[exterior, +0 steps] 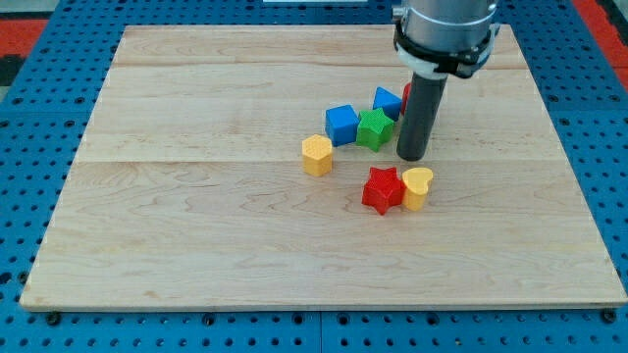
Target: Move the green star to the right of the blue cube
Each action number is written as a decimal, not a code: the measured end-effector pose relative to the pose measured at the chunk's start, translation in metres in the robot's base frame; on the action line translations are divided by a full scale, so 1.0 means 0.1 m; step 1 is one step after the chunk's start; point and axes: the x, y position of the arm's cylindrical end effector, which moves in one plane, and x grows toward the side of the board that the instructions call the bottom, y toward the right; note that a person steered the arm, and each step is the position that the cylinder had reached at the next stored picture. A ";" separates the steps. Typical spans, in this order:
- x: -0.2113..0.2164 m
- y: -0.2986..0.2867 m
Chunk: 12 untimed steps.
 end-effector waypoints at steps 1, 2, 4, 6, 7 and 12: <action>-0.19 -0.06; -0.14 -0.14; 0.20 -0.24; 0.24 -0.61; 0.20 -0.95; -0.15 -0.21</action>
